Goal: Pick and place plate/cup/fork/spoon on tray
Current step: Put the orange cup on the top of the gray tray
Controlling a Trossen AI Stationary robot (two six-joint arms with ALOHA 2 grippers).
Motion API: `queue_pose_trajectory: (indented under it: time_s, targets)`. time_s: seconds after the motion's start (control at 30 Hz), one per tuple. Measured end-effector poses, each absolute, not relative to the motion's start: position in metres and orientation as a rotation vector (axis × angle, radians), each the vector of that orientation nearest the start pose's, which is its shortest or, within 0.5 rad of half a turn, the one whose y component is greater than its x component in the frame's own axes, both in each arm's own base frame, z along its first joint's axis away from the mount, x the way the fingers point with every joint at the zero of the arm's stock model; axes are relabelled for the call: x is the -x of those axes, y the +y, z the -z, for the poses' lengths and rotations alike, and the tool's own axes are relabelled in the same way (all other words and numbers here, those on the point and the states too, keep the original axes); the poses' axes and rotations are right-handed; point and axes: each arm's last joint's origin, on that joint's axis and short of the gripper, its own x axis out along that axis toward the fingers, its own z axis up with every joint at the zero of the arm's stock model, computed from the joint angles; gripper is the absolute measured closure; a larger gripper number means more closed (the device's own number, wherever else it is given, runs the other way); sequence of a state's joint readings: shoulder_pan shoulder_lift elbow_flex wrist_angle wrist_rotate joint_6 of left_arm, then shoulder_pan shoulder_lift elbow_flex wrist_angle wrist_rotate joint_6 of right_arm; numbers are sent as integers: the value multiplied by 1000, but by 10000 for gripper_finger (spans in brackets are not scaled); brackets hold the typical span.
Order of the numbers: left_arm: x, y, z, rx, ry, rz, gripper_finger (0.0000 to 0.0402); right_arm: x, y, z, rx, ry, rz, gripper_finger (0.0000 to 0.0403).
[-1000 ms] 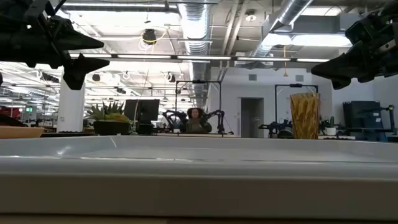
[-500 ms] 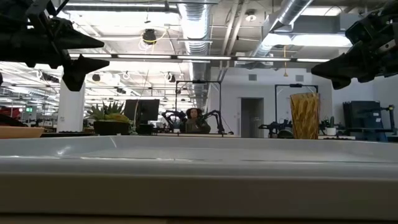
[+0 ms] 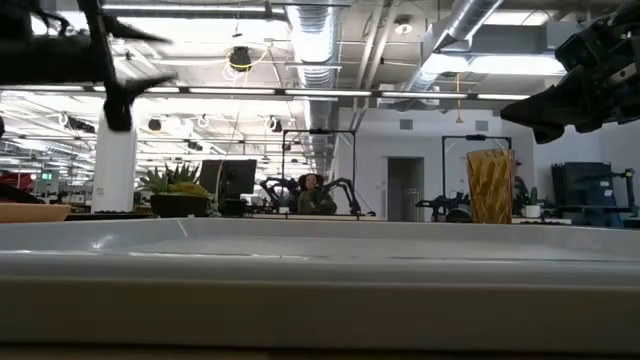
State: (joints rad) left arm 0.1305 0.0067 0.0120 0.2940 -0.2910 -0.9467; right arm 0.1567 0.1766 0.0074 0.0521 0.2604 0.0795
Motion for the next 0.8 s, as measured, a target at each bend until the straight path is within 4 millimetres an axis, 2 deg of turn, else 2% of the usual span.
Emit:
queue_pose_trajectory:
  time_s: [0.13, 0.2, 0.27, 0.4, 0.53, 0.73, 0.8]
  targets:
    - [-81, 22, -213, 973, -723, -237, 189, -107, 10, -158, -77, 100, 100, 331]
    - [-77, 22, -223, 972, -769, -234, 189, -107, 10, -161, -172, 60, 104, 331]
    - [-72, 21, -235, 955, -793, -228, 189, -107, 8, -171, -283, -55, 126, 331]
    - [-72, 23, -252, 944, -782, -305, 189, -101, 1, -201, -456, -381, 173, 331]
    - [-76, 24, -272, 902, -769, -357, 189, -85, -5, -236, -512, -710, 169, 331]
    - [-95, 27, -302, 886, -713, -389, 189, -65, -13, -262, -471, -978, 281, 331]
    - [-102, 27, -313, 883, -684, -391, 189, -64, -14, -265, -464, -997, 296, 331]
